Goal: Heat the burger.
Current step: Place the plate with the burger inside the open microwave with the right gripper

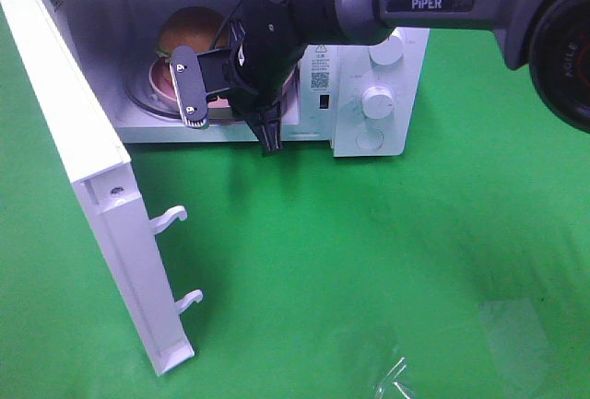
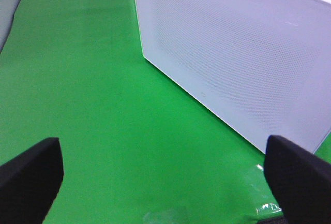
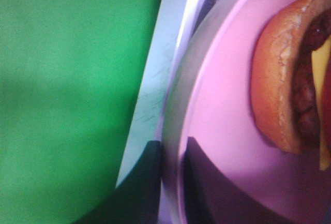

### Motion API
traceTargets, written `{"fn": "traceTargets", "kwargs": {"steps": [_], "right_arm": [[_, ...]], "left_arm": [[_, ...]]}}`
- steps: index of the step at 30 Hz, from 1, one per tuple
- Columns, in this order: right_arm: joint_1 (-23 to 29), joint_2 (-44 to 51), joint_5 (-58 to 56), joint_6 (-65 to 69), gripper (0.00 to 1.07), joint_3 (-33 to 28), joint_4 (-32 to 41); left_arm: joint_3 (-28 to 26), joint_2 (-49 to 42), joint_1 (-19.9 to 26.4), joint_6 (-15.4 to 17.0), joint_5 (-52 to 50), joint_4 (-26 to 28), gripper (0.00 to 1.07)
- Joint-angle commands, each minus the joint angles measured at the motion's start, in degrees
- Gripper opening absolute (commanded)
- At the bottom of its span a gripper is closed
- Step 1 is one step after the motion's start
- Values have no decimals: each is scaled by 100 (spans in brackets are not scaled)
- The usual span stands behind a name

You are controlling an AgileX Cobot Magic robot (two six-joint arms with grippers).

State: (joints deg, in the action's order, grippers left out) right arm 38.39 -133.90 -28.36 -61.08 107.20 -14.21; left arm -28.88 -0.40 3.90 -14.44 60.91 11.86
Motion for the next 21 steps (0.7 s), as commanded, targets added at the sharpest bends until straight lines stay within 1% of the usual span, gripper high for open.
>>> {"fn": "traceTargets", "kwargs": {"steps": [1, 3, 4, 5, 6, 8, 17, 19, 20, 21], "right_arm": [[-17, 52, 235, -34, 15, 86, -29], [-17, 52, 269, -57, 26, 86, -29], [-17, 52, 269, -57, 26, 86, -29], [-17, 52, 269, -80, 33, 86, -23], [-17, 52, 269, -80, 33, 86, -23], [-17, 52, 281, -149, 40, 86, 6], [-11, 80, 57, -361, 45, 80, 309], [-11, 206, 17, -665, 50, -115, 487], [-11, 206, 17, -665, 50, -115, 487], [-11, 315, 52, -814, 54, -309, 510]], "left_arm": [[0, -103, -29, 6, -74, 29, 98], [0, -103, -29, 6, -74, 29, 98], [0, -103, -29, 6, -74, 29, 98], [0, -103, -29, 6, -74, 29, 98], [0, -103, -29, 6, -74, 29, 98], [0, -103, -29, 6, -74, 29, 98], [0, -103, -29, 6, -74, 29, 98], [0, -103, -29, 6, -74, 29, 98], [0, -103, -29, 6, -74, 29, 98], [0, -103, -29, 6, -74, 29, 98]]}}
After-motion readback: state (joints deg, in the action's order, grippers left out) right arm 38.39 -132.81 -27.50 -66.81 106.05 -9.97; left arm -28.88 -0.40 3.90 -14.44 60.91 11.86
